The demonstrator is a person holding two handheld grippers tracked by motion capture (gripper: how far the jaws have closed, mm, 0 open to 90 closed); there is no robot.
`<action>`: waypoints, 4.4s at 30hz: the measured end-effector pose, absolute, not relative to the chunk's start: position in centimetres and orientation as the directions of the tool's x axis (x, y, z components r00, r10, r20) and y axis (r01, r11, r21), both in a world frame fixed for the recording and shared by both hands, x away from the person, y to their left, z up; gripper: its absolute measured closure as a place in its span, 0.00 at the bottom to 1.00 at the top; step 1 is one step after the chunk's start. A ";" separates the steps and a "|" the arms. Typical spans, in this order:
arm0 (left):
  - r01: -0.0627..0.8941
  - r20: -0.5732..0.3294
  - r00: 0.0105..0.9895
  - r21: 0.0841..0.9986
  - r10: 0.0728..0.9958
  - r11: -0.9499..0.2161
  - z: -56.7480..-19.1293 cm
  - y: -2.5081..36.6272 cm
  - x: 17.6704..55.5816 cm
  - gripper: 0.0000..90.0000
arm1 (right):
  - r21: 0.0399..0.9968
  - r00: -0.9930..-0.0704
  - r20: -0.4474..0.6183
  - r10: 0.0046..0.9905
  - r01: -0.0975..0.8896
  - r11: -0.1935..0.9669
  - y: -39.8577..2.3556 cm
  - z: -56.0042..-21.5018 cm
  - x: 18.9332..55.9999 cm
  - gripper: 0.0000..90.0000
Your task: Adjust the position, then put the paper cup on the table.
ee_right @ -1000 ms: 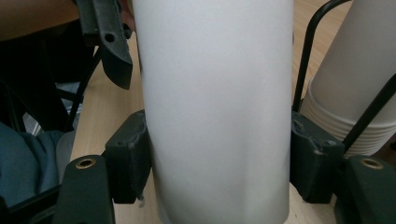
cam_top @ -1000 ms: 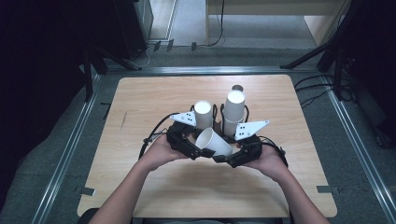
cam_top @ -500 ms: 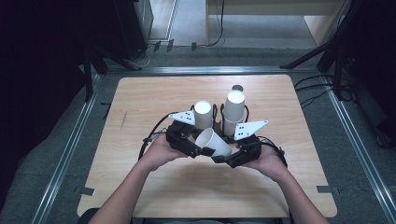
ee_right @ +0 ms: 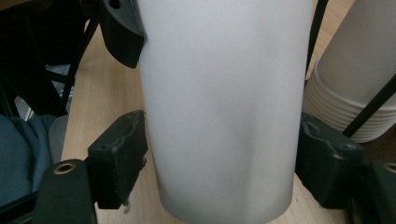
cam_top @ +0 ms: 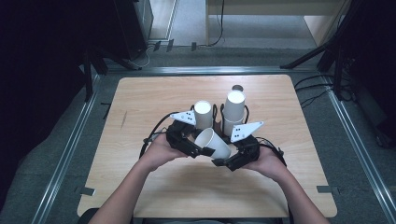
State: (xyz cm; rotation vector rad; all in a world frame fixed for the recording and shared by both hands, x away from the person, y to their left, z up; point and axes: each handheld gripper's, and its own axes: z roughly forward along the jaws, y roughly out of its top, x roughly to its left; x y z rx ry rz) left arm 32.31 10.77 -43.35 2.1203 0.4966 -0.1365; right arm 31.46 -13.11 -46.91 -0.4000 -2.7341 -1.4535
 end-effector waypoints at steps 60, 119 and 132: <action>0.460 -0.170 0.850 0.702 0.499 -0.544 -40.9 19.4 32.6 0.23 | 0.815 -0.904 0.056 0.424 0.287 0.504 -17.7 -46.3 32.2 0.25; 0.755 -0.066 0.527 0.493 0.847 -0.432 -44.4 31.6 39.0 0.23 | 0.803 -0.894 0.090 0.438 0.325 0.499 -18.2 -46.9 32.2 0.25; 0.791 -0.029 0.502 0.421 0.865 -0.445 -45.3 31.0 40.4 0.22 | 0.792 -0.894 0.086 0.440 0.329 0.514 -18.1 -47.3 32.3 0.25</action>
